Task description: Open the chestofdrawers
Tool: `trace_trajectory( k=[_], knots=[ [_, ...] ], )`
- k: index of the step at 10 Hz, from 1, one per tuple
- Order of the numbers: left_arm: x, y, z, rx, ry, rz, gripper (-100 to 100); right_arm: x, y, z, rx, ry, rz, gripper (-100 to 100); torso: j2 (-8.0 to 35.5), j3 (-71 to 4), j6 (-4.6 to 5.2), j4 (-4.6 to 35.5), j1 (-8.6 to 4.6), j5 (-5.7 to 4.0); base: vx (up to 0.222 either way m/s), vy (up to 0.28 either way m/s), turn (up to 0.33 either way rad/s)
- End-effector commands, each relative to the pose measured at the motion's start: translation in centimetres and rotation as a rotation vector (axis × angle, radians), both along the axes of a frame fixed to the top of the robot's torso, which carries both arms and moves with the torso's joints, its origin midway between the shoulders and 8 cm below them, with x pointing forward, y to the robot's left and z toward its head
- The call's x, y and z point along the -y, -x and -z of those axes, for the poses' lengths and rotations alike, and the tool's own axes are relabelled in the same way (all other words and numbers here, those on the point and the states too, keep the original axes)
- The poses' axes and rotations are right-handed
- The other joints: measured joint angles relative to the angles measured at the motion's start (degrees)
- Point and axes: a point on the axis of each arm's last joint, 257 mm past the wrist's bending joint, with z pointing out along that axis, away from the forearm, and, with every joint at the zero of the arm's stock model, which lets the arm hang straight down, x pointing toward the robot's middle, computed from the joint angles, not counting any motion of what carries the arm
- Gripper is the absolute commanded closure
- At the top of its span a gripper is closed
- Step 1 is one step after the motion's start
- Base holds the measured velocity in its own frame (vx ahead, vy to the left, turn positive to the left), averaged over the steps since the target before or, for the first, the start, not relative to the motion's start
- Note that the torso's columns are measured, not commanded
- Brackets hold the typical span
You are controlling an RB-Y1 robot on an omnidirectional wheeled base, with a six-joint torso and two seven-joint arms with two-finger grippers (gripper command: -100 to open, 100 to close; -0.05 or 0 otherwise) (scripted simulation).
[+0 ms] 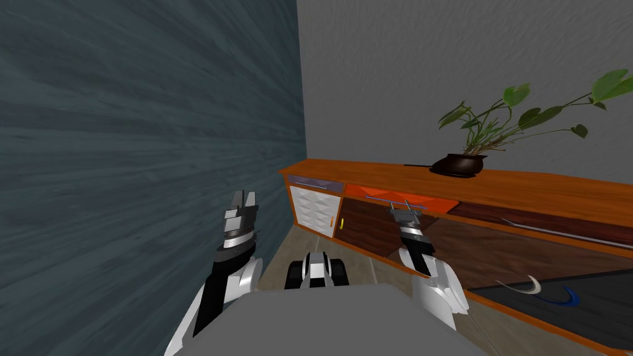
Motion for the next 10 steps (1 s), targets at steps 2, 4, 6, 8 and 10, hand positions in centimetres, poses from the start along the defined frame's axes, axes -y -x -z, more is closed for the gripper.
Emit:
trace_trajectory(
  k=[2,4,6,8,10],
  knots=[
    [0.0,0.0,0.0,0.000,0.000,0.000,0,-0.6,0.6,0.9,-0.006,0.018,0.007,100,0.23,0.18,-0.04,0.11,-0.50,-0.31,-0.021,-0.006,-0.020],
    [0.0,0.0,0.0,0.000,0.000,0.000,0,-0.2,0.2,-0.1,0.000,0.016,-0.004,100,0.31,0.18,0.03,0.14,-0.29,-0.17,-0.126,0.080,-0.019],
    [0.0,0.0,0.0,0.000,0.000,0.000,0,0.1,-0.1,-0.9,0.006,0.009,-0.011,100,0.40,0.25,0.04,0.33,-0.10,0.00,-0.143,0.073,-0.016],
    [0.0,0.0,0.0,0.000,0.000,0.000,0,0.3,-0.2,-1.3,0.009,0.004,-0.016,100,0.51,0.27,0.08,0.50,-0.15,0.11,-0.124,0.072,-0.012],
    [0.0,0.0,0.0,0.000,0.000,0.000,0,0.2,-1.3,-0.6,-0.020,0.022,-0.031,-100,0.32,0.17,0.01,0.47,-0.12,0.11,-0.015,0.041,-0.100]
  ],
)
